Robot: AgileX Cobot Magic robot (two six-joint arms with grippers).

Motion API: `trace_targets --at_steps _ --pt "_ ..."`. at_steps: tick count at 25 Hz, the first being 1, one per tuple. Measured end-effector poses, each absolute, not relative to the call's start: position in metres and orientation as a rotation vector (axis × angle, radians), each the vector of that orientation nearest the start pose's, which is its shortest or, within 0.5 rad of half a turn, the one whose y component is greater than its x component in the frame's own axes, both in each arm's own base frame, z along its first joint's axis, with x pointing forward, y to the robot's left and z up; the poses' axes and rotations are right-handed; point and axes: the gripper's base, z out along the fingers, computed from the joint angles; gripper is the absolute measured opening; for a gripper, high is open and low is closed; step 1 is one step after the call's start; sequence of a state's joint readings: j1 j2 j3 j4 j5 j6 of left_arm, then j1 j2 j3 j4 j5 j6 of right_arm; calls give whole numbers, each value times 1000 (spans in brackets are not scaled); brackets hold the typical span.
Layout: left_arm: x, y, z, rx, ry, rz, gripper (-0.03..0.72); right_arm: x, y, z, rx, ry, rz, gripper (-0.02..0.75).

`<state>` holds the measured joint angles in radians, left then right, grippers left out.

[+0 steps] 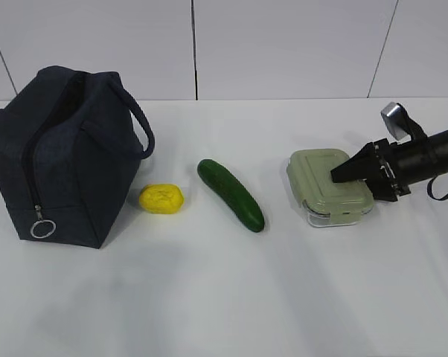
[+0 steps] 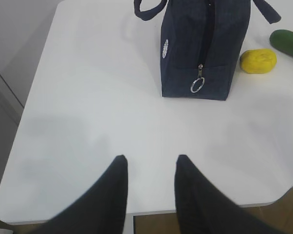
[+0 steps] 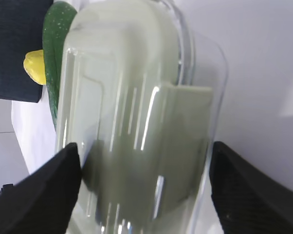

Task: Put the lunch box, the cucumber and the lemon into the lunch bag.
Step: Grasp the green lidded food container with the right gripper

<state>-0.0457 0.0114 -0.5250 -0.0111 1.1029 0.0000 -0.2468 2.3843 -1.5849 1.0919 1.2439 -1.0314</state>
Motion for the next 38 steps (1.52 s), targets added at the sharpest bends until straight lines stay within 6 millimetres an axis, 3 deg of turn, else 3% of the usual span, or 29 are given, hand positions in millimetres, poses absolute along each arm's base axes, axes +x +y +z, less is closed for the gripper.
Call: trace_targets --at_steps 6,14,22,27,31,38 --pt "-8 0 281 48 2072 -39 235 439 -33 95 -246 2560 1318 550" --pt "-8 0 281 48 2072 -37 235 438 -33 99 -257 2564 1332 426" --pt "2 0 288 69 2110 -15 235 438 -32 99 -253 2566 1335 421" --pt "46 -4 304 80 2256 -46 236 438 -33 99 -240 2571 1338 420" --pt "94 -11 315 106 2394 -106 264 438 -33 99 -231 2577 1340 418" --pt "194 -22 327 164 2552 -188 439 438 -33 99 -222 2580 1343 414"
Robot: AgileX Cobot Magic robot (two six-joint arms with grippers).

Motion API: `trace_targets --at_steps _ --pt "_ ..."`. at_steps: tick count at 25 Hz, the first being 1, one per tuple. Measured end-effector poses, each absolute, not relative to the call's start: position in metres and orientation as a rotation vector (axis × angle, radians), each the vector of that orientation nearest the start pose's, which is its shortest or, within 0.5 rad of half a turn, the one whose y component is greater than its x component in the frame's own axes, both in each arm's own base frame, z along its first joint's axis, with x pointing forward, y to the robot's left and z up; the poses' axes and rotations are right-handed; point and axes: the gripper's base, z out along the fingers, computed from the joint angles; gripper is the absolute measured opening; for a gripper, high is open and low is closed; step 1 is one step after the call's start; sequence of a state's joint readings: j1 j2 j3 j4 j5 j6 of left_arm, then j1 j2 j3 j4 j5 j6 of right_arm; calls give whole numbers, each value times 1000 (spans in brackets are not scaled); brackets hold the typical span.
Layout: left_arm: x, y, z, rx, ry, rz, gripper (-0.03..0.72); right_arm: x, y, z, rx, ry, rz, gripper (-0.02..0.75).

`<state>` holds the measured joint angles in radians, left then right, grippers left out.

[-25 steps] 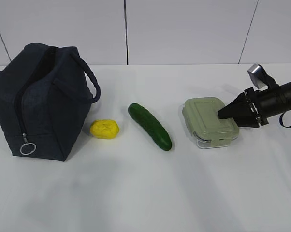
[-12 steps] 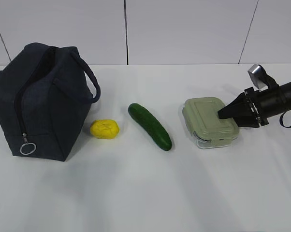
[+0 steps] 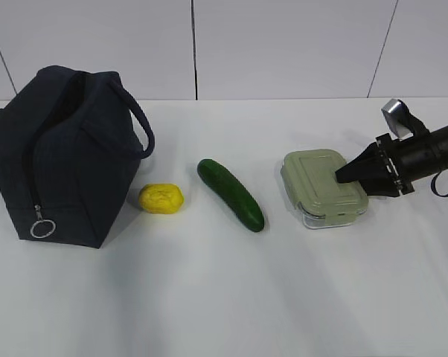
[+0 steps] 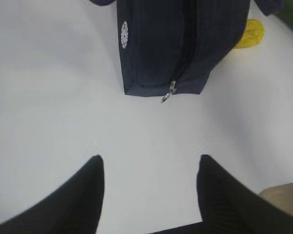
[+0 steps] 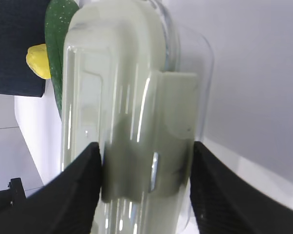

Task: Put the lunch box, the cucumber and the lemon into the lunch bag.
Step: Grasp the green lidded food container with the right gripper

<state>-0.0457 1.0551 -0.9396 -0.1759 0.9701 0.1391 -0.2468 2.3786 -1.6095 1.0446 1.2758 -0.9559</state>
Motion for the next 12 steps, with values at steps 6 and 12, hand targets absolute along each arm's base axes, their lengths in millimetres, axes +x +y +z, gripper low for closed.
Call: trace_targets --at_steps 6,12 --pt "298 -33 303 253 2725 -279 461 437 -33 99 -224 2584 1342 414" --pt "366 -37 289 300 2793 -293 462 437 -33 99 -225 2584 1345 414"
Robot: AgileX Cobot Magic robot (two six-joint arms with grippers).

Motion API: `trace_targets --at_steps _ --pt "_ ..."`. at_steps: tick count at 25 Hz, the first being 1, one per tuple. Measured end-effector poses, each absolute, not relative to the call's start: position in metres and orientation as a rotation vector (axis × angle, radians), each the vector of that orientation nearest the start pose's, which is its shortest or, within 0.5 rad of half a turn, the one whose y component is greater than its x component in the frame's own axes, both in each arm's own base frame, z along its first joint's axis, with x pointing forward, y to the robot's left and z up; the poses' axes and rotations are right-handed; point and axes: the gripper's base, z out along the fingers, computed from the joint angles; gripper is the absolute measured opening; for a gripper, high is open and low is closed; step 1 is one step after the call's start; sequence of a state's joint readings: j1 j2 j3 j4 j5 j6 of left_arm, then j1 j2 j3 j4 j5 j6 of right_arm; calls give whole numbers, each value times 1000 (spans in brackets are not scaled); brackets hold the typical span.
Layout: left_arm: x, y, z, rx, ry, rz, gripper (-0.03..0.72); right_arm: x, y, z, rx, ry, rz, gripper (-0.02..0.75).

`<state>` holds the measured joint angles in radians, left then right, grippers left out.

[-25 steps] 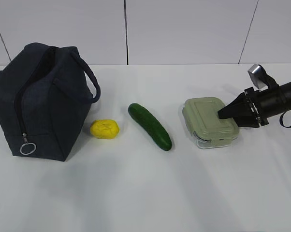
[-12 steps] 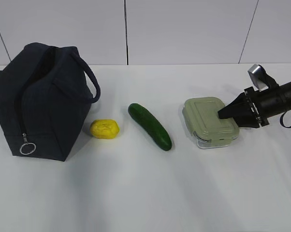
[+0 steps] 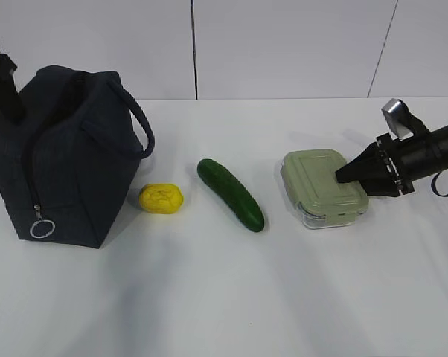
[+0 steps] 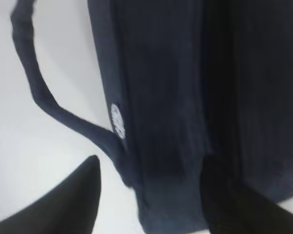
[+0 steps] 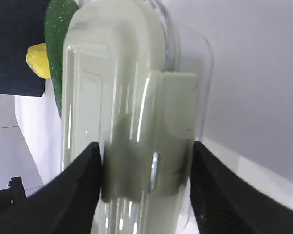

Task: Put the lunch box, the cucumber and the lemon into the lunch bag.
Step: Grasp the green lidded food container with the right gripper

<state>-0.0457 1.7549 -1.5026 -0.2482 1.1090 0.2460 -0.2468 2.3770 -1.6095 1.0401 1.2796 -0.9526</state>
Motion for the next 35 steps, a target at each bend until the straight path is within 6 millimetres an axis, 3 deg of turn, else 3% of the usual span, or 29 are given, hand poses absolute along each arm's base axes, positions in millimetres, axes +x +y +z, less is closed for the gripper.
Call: trace_targets --at_steps 6,9,11,15,16,22,26,35 --pt "381 -30 280 352 2835 -169 456 437 -33 99 -223 2587 1345 414" --pt "383 -27 275 369 2852 -124 400 437 -33 99 -224 2587 1344 414" --pt "384 -27 272 366 2861 -119 316 437 -33 99 -223 2589 1343 414" --pt "387 -25 266 368 2872 -96 62 437 -33 100 -224 2588 1342 414" --pt "388 -25 265 369 2869 -82 38 437 -33 99 -224 2589 1342 414" --pt "394 -22 286 371 2820 -26 20 437 -33 99 -224 2591 1344 414" --pt "397 -30 305 340 2784 -124 18 437 -33 99 -224 2591 1344 414" --pt "397 -77 291 479 2811 -216 17 437 -33 99 -223 2594 1343 414"
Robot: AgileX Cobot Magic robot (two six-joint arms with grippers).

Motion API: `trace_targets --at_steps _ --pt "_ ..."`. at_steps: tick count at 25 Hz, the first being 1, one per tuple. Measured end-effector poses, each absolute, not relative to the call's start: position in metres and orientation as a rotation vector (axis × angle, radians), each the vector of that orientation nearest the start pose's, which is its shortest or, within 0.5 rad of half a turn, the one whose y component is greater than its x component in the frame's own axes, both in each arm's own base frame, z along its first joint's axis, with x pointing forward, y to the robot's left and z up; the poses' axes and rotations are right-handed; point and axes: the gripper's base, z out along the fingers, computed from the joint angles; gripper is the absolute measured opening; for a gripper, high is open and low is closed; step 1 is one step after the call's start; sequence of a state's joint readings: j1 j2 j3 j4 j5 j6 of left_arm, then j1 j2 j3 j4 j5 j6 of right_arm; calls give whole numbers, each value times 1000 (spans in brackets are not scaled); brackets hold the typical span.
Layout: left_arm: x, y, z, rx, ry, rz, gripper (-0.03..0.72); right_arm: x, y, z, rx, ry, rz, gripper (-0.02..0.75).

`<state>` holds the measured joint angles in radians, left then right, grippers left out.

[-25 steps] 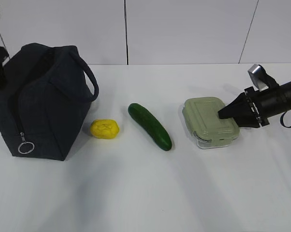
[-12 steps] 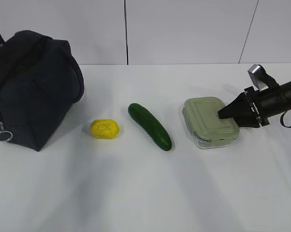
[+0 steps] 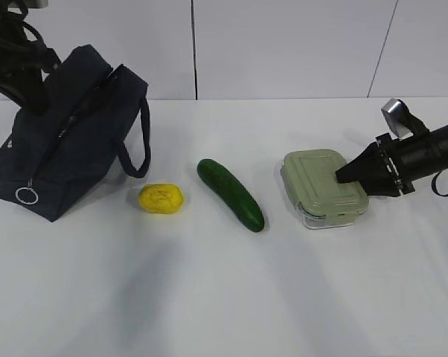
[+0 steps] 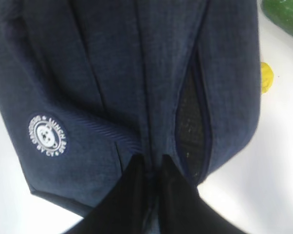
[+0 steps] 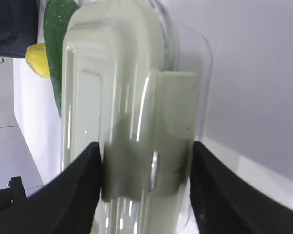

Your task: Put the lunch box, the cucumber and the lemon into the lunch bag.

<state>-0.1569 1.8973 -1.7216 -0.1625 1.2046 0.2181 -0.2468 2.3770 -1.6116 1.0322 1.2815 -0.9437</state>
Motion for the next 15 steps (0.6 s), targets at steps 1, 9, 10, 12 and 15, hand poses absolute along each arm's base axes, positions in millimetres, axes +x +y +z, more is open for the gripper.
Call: trace_targets --at_steps 1,9,10,12,15 --pt "396 -78 291 485 2811 -217 17 437 -33 99 -223 2594 1343 414" --pt "397 -78 291 473 2811 -216 17 437 -33 99 -221 2592 1344 414" --pt "397 -78 291 473 2811 -216 17 437 -33 99 -221 2592 1344 413" --pt "397 -78 291 473 2811 -216 17 437 -33 100 -220 2591 1345 407" --pt "397 -78 291 474 2811 -210 17 437 -33 100 -212 2589 1350 383"
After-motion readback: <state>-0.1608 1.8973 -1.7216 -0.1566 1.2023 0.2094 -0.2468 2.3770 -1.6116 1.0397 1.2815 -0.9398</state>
